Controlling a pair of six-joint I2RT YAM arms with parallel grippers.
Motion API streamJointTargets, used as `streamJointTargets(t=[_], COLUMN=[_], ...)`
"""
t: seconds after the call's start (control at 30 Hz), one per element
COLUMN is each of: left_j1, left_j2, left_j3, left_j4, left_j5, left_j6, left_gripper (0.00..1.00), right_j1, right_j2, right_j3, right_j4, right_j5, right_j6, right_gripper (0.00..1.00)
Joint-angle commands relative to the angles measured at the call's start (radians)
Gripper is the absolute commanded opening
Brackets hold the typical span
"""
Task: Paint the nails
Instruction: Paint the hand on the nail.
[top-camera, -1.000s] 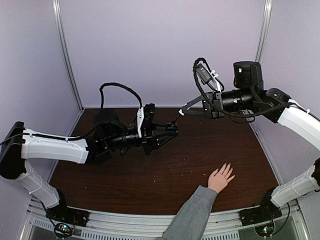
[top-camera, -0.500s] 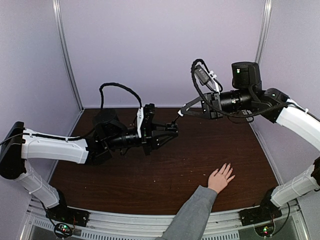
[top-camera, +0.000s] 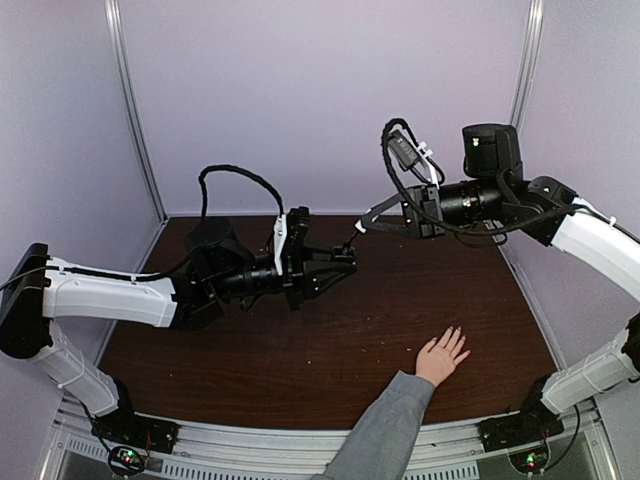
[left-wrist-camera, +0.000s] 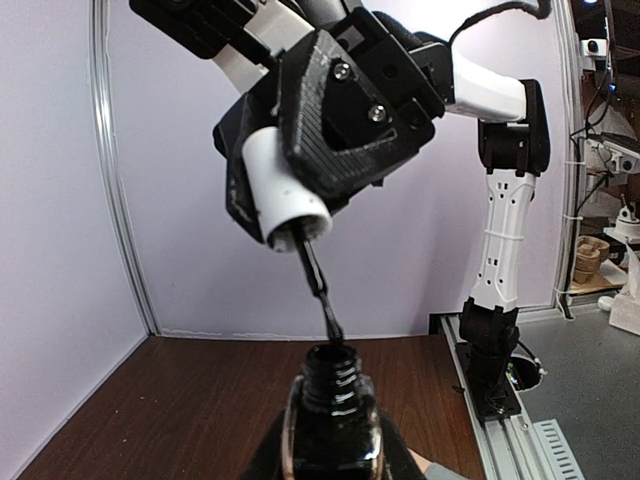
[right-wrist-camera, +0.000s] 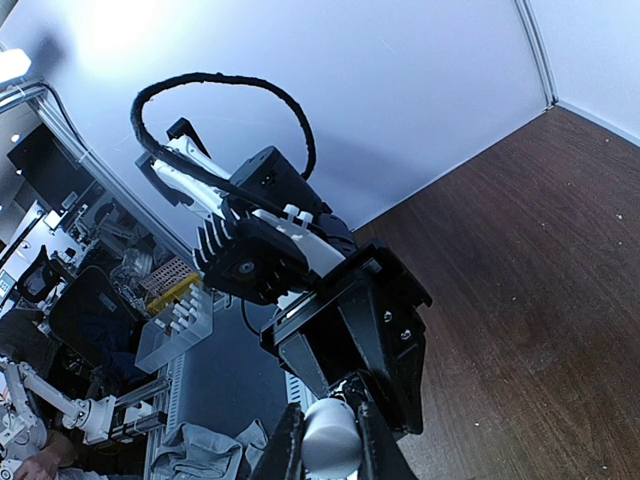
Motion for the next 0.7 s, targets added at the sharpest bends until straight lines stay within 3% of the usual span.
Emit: streamJointTargets(t=[0.0, 0.67], left_j1=[-0.004, -0.003], left_j2=[-0.026, -0.033], left_j3=[-0.007, -0.018], left_j4=[0.086, 0.104], left_j5=[0.018, 0.01], left_j6=[-0.014, -0.022], left_gripper=[0.0, 0.0], right_j1=[0.007, 0.005], right_j2=[0.01, -0.002], right_j3=[0.022, 0.043], right_j4=[0.013, -0.054], right_j5=[0.014, 0.06], right_j6=[-0.011, -0.06], right_gripper=[0.0, 0.0])
